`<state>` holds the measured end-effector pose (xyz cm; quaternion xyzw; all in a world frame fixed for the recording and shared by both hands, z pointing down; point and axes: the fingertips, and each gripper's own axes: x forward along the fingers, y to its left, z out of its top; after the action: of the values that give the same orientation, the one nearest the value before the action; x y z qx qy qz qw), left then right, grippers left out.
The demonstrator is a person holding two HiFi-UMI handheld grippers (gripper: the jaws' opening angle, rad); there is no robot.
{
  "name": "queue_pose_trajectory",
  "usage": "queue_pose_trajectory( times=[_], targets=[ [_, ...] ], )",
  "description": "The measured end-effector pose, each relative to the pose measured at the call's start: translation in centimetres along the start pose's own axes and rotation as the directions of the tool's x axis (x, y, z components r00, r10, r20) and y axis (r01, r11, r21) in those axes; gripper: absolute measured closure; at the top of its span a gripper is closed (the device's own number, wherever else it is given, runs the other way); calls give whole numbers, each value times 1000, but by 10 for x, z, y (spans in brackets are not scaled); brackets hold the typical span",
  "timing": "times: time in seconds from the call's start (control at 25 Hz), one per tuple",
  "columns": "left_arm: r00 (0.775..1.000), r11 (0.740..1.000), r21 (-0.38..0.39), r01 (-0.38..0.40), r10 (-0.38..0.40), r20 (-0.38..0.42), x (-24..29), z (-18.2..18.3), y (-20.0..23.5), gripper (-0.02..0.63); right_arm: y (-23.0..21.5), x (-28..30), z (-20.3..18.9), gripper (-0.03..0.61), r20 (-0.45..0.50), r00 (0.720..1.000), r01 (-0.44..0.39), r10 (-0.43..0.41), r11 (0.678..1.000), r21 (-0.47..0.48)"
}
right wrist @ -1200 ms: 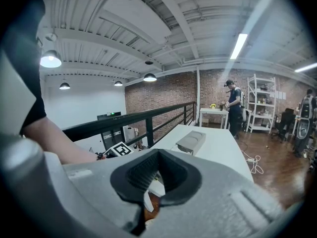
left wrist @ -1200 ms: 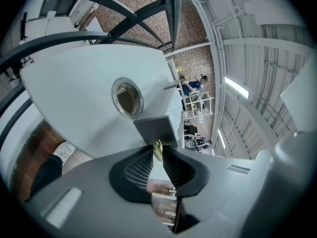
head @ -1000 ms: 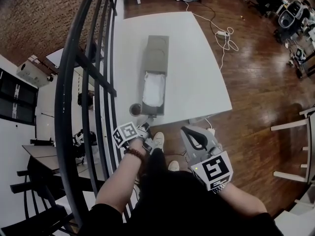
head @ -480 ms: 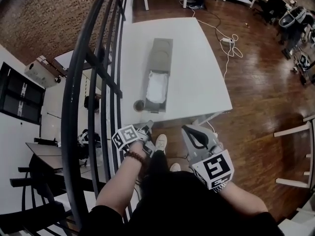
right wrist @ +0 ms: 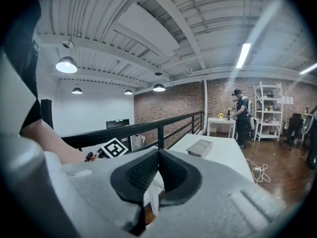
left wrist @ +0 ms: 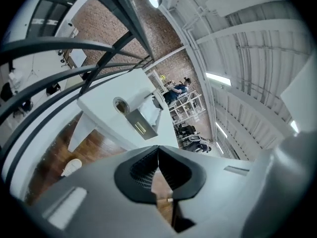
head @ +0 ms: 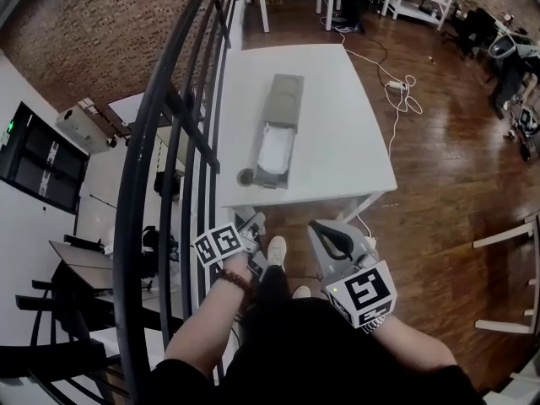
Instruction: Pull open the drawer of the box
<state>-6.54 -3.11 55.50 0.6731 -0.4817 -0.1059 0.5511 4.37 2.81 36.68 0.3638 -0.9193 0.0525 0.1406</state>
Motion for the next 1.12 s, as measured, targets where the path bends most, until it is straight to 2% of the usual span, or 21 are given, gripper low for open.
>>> queue_pose_trajectory(
  times=[0.16,0.28,0.44,0.56,0.8,1.0,1.12],
  targets=[
    [1000,990,141,-2,1,8,-22,-4,-24,600,12,-6,1,586,13,1000,-23,23,1000,3],
    [1000,962,273,-11,7,16,-38,-7,-43,601,21,-8,-1,586,20,999,-38,38,999,10],
    [999,879,474,-42,30,32,-59,-8,-71,601,31,-10,-1,586,28,998,-61,61,998,15],
    [998,817,574,-57,40,42,-72,-14,-86,600,38,-10,0,586,33,997,-76,76,997,11],
    [999,740,671,-38,14,42,-90,-14,-111,600,47,-6,6,586,46,995,-87,87,996,16],
    [1000,711,703,2,-12,10,-95,-14,-117,601,51,1,13,586,62,996,-60,59,998,19],
    [1000,682,731,24,-21,-12,-102,-12,-119,601,56,7,18,586,72,997,-41,39,999,29]
  ],
)
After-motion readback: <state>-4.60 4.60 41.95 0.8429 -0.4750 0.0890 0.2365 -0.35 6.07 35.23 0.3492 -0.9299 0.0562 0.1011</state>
